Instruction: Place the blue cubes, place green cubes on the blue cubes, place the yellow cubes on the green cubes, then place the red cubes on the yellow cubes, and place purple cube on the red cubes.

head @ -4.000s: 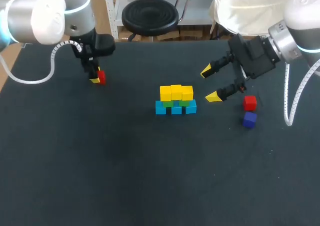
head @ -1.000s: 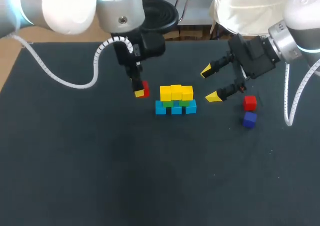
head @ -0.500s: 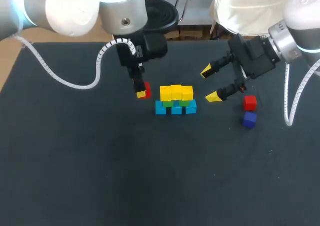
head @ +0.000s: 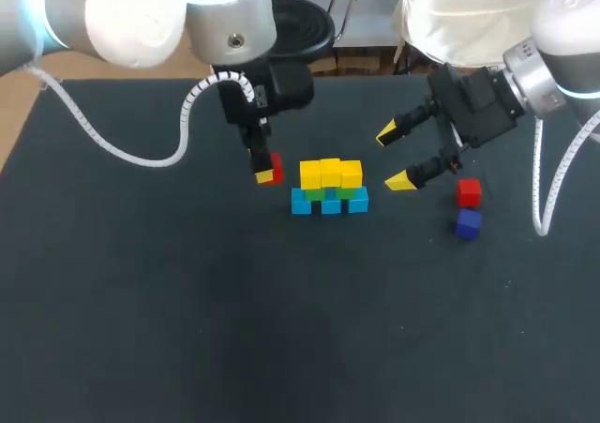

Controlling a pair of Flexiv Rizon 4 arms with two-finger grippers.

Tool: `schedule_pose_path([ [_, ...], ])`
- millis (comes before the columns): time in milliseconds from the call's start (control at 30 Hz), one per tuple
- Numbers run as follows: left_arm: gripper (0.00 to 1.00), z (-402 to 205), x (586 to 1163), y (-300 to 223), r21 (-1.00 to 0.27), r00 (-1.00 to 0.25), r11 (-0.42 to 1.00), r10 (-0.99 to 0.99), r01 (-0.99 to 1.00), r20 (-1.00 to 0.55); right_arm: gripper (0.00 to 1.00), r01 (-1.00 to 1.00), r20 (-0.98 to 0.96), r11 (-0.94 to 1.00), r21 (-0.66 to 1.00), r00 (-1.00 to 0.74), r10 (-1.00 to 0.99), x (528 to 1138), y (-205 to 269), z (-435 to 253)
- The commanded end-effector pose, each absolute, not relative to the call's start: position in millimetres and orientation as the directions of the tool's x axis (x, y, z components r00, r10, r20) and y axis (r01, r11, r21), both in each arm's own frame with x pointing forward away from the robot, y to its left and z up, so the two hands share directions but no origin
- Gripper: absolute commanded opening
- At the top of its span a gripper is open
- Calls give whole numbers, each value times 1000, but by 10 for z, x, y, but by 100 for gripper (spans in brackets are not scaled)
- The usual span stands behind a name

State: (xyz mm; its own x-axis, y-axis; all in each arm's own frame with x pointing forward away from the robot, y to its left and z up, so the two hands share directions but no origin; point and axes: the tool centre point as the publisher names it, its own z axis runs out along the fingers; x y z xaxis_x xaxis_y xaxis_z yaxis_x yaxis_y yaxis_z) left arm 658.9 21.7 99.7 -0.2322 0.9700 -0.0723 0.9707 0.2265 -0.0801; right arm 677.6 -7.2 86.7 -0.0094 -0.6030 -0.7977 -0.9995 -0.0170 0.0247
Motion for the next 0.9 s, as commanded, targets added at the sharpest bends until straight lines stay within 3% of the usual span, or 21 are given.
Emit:
schedule_pose_path([
  [33,0,998,6599,214,-82,-231,225,970,971,-71,100,-1000,-799,-17,23,-8,-602,6770,-76,867],
  [333,0,1539,6439,-104,-4,-188,190,967,982,-170,100,-1000,-799,-17,23,-8,-602,6770,-76,867],
  [900,0,1525,6266,-540,41,-119,129,975,991,-187,100,-1000,-799,-17,23,-8,-602,6770,-76,867],
])
